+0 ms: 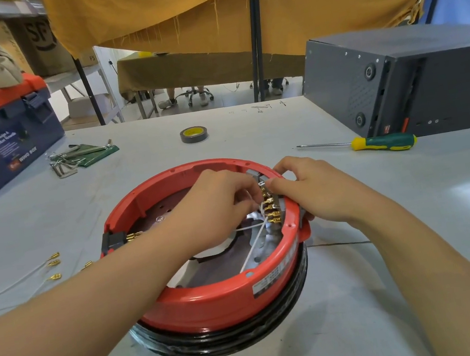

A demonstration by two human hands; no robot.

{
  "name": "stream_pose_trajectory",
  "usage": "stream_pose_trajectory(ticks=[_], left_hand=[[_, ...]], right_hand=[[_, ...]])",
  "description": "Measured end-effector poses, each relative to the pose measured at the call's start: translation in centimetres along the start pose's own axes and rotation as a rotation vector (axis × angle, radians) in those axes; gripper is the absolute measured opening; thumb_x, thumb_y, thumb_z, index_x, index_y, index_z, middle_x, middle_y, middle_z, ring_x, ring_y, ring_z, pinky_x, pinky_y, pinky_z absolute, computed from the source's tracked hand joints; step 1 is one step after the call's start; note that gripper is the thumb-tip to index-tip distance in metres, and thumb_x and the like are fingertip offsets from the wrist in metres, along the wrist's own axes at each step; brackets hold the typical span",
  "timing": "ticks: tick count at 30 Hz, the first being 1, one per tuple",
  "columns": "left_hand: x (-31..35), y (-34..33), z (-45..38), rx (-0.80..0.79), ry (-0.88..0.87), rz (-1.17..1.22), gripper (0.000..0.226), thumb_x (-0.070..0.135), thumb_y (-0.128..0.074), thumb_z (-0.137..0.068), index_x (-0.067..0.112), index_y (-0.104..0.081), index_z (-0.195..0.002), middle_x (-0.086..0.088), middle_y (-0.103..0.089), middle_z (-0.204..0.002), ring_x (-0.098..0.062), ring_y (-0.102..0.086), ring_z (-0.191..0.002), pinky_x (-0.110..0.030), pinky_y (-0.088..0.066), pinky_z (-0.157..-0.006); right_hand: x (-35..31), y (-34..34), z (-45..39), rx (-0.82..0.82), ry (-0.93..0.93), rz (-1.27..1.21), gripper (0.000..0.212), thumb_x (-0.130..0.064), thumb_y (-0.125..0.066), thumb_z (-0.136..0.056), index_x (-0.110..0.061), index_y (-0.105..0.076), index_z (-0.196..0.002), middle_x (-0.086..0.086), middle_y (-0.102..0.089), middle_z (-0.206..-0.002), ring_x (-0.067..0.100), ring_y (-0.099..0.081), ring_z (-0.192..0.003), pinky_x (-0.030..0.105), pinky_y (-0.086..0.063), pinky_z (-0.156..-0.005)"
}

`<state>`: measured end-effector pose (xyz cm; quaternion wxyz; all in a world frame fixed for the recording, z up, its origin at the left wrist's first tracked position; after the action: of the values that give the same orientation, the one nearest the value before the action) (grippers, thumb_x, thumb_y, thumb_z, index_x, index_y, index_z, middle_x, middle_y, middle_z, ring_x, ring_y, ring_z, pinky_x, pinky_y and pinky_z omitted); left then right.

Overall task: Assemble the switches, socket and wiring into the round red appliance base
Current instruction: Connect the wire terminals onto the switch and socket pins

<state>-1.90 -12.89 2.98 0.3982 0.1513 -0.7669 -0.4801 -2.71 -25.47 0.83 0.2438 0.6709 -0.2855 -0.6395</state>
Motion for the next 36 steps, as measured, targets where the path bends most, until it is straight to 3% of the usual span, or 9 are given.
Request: stream_pose_trajectory(ticks=[4,7,14,22,27,32,36], left_hand=[[0.37,-0.23,-0.24,0.006,-0.03,-0.044,0.01,0.012,-0.062,-0.087,0.017,-0.07,-0.087,0.003,-0.063,-0.069,-0.005,-0.053,-0.059,-0.012,-0.036,-0.056],[0.45,-0.22,-0.29,0.014,-0.043,-0.054,0.01,0.012,-0.062,-0.087,0.016,-0.071,-0.087,-0.003,-0.069,-0.076,-0.016,-0.06,-0.07,-0.026,-0.043,-0.067],[0.5,-0.19,-0.44,0.032,-0.05,-0.019,0.011,0.009,-0.063,-0.085,0.016,-0.071,-0.082,0.0,-0.067,-0.07,-0.011,-0.058,-0.065,-0.015,-0.039,-0.06],[0.32,-0.1,-0.41,0.042,-0.036,0.035,0.009,0.008,-0.064,-0.084,0.013,-0.071,-0.08,-0.002,-0.069,-0.069,-0.008,-0.06,-0.063,-0.014,-0.042,-0.059],[0.28,-0.05,-0.39,0.051,-0.011,0.078,0.004,0.007,-0.066,-0.082,0.01,-0.067,-0.08,-0.004,-0.069,-0.069,-0.007,-0.06,-0.062,-0.015,-0.044,-0.06],[0.15,-0.09,-0.36,0.036,0.025,0.093,0.007,0.007,-0.068,-0.082,0.013,-0.066,-0.081,-0.001,-0.069,-0.073,-0.009,-0.063,-0.065,-0.017,-0.048,-0.063],[-0.45,0.48,-0.45,0.054,0.066,0.095,0.01,0.007,-0.067,-0.081,0.017,-0.067,-0.08,0.003,-0.068,-0.073,-0.005,-0.062,-0.066,-0.015,-0.049,-0.064]], right_hand=[[-0.05,0.0,0.07,-0.008,-0.005,-0.013,0.024,-0.041,-0.049,-0.092,-0.022,-0.056,-0.105,-0.003,-0.063,-0.07,0.011,-0.061,-0.06,0.026,-0.049,-0.057],[-0.16,-0.02,0.1,-0.012,-0.004,-0.005,0.026,-0.042,-0.048,-0.092,-0.021,-0.055,-0.106,0.0,-0.064,-0.076,0.014,-0.062,-0.066,0.031,-0.053,-0.063],[-0.24,0.05,0.19,-0.017,0.003,0.051,0.029,-0.044,-0.046,-0.092,-0.02,-0.053,-0.107,0.004,-0.064,-0.087,0.017,-0.061,-0.075,0.038,-0.053,-0.075],[-0.18,0.04,0.2,-0.023,0.001,0.033,0.028,-0.043,-0.046,-0.093,-0.02,-0.053,-0.106,0.003,-0.064,-0.087,0.017,-0.063,-0.073,0.036,-0.055,-0.071],[-0.18,0.1,0.18,-0.02,0.01,0.061,0.027,-0.043,-0.045,-0.093,-0.02,-0.053,-0.105,0.0,-0.062,-0.08,0.012,-0.06,-0.066,0.026,-0.048,-0.057],[0.01,0.09,0.09,-0.004,-0.014,0.056,0.027,-0.044,-0.047,-0.091,-0.022,-0.053,-0.105,0.001,-0.063,-0.083,0.014,-0.062,-0.069,0.031,-0.052,-0.063],[0.08,0.24,0.04,0.007,-0.014,0.009,0.023,-0.04,-0.051,-0.09,-0.021,-0.055,-0.101,-0.001,-0.063,-0.07,0.011,-0.061,-0.057,0.023,-0.046,-0.05]])
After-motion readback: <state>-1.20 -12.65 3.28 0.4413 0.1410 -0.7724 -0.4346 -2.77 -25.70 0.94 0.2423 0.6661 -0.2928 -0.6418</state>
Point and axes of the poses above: each hand's wrist, its own z-axis away from the middle knuckle, its own y-axis out of the back of the hand, x = y × z, the point moved 8 cm from there along -z, towards the middle knuckle
